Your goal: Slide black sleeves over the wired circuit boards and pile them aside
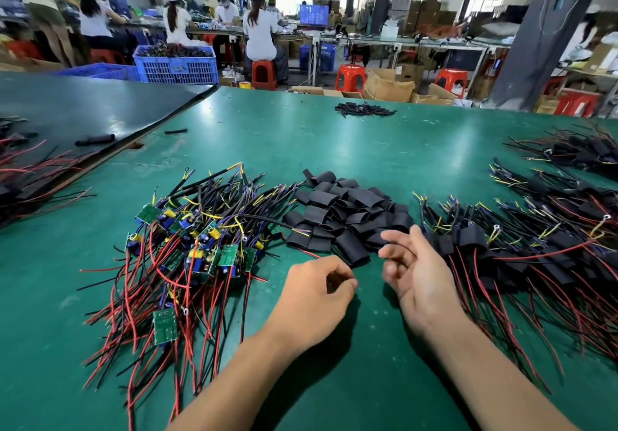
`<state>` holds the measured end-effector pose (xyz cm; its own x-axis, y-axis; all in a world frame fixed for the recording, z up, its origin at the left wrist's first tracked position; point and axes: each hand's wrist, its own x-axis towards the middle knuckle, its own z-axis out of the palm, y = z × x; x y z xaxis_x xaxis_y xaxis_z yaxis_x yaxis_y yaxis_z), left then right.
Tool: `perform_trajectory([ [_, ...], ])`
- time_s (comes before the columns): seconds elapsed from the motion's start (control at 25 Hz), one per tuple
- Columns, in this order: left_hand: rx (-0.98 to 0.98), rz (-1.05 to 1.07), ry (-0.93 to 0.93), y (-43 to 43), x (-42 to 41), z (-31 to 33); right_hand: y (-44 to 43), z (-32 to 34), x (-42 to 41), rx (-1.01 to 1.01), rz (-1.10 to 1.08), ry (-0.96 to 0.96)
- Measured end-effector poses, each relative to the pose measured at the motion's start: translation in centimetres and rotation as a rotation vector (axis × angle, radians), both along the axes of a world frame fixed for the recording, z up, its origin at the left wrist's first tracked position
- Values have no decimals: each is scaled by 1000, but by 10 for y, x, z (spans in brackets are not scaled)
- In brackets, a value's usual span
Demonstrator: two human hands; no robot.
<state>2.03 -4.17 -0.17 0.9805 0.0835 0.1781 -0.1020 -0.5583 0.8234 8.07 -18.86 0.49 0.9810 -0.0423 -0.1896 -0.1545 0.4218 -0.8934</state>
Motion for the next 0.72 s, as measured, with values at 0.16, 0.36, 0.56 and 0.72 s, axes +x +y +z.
perform_trajectory([
  [0.16,-25,110,-67,2,2,-2,18,-9,-17,-744,144,-333],
  [0.36,72,353,-82,21,8,-3,19,-7,-24,-823,194,-409],
  [0.56,150,410,9,29,5,1,18,-5,-26,-837,230,-393],
  [0.72,274,383,84,23,2,3,16,-4,-25,-827,235,-394],
])
